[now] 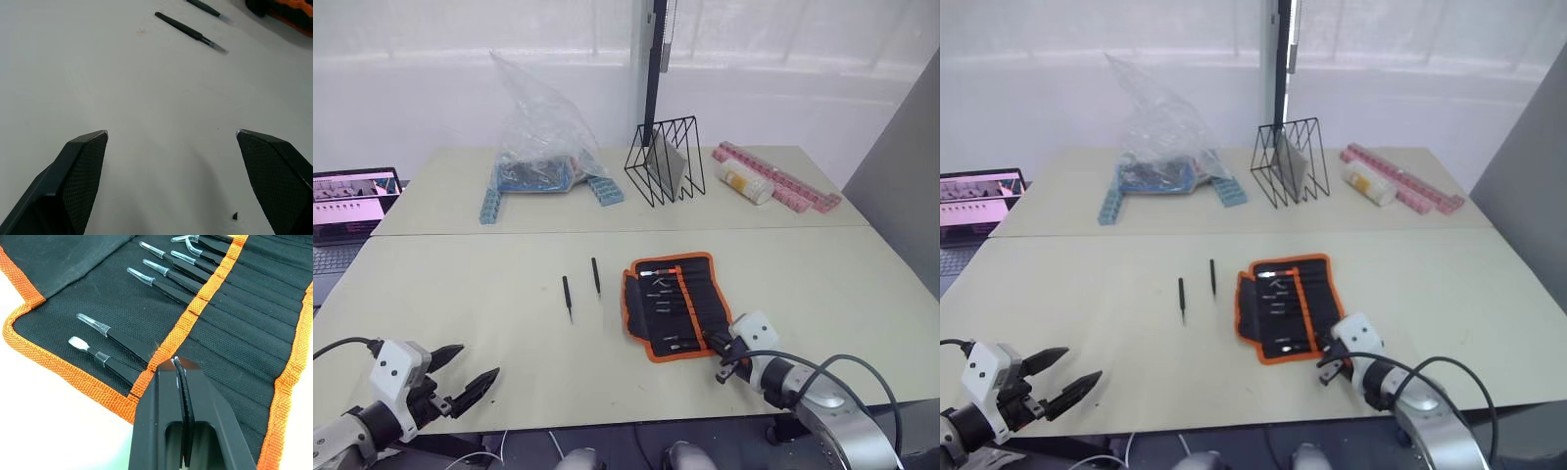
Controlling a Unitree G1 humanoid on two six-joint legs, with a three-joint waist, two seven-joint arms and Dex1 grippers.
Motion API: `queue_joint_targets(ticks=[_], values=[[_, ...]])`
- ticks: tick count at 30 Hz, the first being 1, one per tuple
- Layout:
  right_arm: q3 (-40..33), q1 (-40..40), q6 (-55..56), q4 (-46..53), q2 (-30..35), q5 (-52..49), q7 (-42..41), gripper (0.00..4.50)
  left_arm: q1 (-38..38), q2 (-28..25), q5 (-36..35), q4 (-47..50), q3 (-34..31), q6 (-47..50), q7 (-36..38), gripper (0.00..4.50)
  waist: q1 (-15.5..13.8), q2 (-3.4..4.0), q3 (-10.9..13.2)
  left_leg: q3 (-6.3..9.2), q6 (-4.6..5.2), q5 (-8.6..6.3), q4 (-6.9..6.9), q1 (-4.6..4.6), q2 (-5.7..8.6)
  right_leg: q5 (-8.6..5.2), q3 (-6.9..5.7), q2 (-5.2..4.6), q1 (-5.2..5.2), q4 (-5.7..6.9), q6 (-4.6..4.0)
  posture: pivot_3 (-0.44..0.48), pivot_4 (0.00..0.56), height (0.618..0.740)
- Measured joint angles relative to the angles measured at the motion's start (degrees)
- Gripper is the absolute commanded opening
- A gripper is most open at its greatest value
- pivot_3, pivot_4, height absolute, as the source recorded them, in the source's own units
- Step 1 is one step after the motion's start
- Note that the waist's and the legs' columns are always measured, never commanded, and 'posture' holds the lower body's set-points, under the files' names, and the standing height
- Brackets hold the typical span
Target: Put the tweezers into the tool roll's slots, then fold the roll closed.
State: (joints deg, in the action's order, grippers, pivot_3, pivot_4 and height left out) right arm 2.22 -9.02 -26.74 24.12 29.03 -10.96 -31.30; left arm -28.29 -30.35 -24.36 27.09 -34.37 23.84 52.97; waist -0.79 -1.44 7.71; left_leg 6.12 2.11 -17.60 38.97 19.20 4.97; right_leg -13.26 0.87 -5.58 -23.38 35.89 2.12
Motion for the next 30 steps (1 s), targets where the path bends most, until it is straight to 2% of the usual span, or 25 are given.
queue_joint_targets(ticks=[10, 15, 17, 21, 26, 30], values=[[0.3, 0.7, 0.2, -0.6, -0.2, 0.0, 0.1, 0.0, -0.8, 0.0, -0.6, 1.9, 2.1, -0.3, -3.5, 4.47, 0.1, -0.01, 0.0, 0.0, 0.02, -0.02, -0.01, -0.02, -0.03, -0.03, -0.01, 0.02, 0.05, -0.05, 0.01, 0.0, 0.15, 0.724], [0.4, 1.1, 0.2, -1.1, -0.2, 0.0, 0.1, 0.0, 0.8, 1.7, -0.6, 4.9, 6.8, 0.7, -8.5, 4.47, 0.1, -0.01, 0.0, 0.01, 0.02, -0.02, -0.01, -0.02, -0.03, -0.02, 0.0, 0.03, 0.06, -0.06, 0.02, 0.0, 0.15, 0.724], [0.4, 1.1, 0.2, -1.1, -0.2, 0.0, 0.0, 0.0, 1.6, 2.9, -0.5, 6.8, 9.2, 2.3, -11.5, 4.47, 0.1, -0.01, 0.0, 0.01, 0.02, -0.03, -0.02, -0.01, -0.03, -0.02, 0.01, 0.02, 0.06, -0.07, 0.02, 0.0, 0.15, 0.724], [0.4, 1.2, 0.2, -1.0, 0.0, 0.0, -0.1, 0.0, 4.4, 8.9, 1.1, 11.1, 17.0, 5.8, -21.0, 4.47, 0.0, -0.05, 0.0, 0.02, 0.02, -0.03, -0.02, -0.02, -0.02, -0.02, 0.0, 0.02, 0.1, -0.1, 0.04, 0.0, 0.15, 0.724], [0.6, 1.8, -0.3, -0.3, 0.8, 0.0, -0.7, 0.0, 9.0, 16.4, 10.0, 11.9, 27.8, 7.7, -35.0, 4.47, 0.0, -0.12, 0.0, 0.02, 0.01, -0.03, -0.03, -0.01, 0.01, -0.02, 0.01, 0.01, 0.15, -0.12, 0.08, 0.0, 0.15, 0.724], [0.6, 2.5, -1.5, 0.2, 1.2, -0.5, -1.1, 0.0, 12.1, 19.0, 15.4, 9.7, 32.7, 8.5, -41.4, 4.47, 0.1, -0.02, 0.1, 0.02, 0.01, -0.03, -0.06, 0.01, -0.01, -0.05, 0.01, 0.05, 0.11, -0.11, 0.11, 0.0, 0.15, 0.724]])
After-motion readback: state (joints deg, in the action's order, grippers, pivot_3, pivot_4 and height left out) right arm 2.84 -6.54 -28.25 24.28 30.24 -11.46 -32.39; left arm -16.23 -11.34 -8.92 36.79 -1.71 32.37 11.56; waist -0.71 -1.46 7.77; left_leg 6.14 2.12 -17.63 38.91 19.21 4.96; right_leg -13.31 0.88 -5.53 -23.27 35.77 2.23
